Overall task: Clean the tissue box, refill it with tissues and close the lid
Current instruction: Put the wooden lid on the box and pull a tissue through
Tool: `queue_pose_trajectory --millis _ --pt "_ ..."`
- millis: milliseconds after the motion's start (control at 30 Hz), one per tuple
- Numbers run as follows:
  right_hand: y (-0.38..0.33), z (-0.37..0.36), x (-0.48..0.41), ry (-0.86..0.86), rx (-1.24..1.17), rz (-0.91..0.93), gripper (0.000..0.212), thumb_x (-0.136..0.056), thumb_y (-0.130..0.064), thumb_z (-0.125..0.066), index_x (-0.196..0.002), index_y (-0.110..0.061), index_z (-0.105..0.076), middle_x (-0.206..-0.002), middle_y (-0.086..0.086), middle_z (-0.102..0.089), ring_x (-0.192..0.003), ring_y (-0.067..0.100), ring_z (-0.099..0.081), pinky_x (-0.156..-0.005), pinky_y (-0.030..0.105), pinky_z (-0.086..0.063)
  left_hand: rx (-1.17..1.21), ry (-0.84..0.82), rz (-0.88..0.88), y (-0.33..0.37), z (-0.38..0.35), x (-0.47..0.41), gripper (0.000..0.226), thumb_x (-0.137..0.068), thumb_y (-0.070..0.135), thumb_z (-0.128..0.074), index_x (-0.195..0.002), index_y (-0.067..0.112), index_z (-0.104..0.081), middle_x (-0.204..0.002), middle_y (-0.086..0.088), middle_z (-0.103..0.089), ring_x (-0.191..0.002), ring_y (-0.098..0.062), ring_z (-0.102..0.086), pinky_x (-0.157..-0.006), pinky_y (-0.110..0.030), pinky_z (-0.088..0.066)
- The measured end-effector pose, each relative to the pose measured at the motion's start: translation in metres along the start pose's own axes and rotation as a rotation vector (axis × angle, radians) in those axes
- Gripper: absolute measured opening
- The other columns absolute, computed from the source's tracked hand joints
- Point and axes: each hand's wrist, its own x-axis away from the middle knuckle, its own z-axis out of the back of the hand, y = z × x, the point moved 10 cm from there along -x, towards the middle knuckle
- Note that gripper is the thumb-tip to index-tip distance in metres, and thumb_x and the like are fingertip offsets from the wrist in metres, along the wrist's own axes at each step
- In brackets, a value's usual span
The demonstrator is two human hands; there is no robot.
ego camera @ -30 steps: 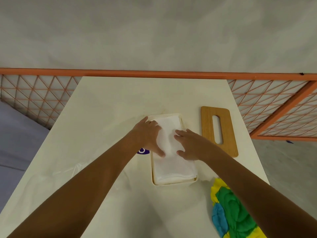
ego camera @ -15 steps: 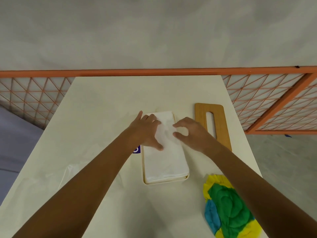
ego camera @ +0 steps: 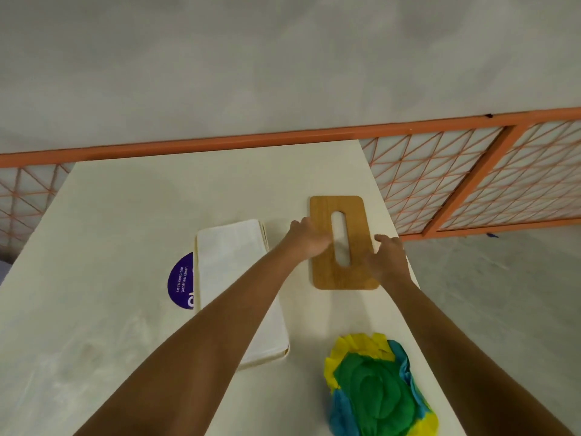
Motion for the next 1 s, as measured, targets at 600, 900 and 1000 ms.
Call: queue_pose_trajectory --millis 600,900,1000 --pt "0.018 -0.005 -0.016 -0.067 -0.217 -0.089 0.057 -0.088 -0.026 -0.06 -0.136 -0.004 -0.039 -0.137 0.014 -0.039 -0.123 0.032 -0.044 -0.101 0.04 -0.039 -0.066 0.086 0.123 -0.009 -0.011 -0.022 0.032 -0.091 0.004 -0.043 -0.061 0.01 -0.038 -0.074 -0.005 -0.049 -0.085 -0.023 -0.057 -0.065 -0.024 -0.046" --pt "-0.035 0.027 0.039 0.033 -0.292 0.073 0.056 -0.087 -0.029 -0.06 -0.135 -0.006 -0.043 -0.134 0.014 -0.041 -0.121 0.031 -0.044 -0.104 0.047 -0.039 0.398 0.18 0.015 -0.018 0.043 0.045 0.025 -0.09 0.004 -0.055 -0.115 0.001 -0.058 -0.116 -0.016 -0.063 -0.099 -0.032 -0.066 -0.085 -0.038 -0.056" --pt "-0.049 0.008 0.067 -0.018 -0.298 0.094 0.055 -0.088 -0.03 -0.059 -0.135 -0.008 -0.043 -0.133 0.013 -0.041 -0.12 0.031 -0.045 -0.104 0.047 -0.039 0.38 0.22 0.02 -0.044 0.056 0.073 0.041 -0.09 0.004 -0.055 -0.131 0.002 -0.049 -0.121 -0.016 -0.061 -0.1 -0.033 -0.065 -0.09 -0.041 -0.054"
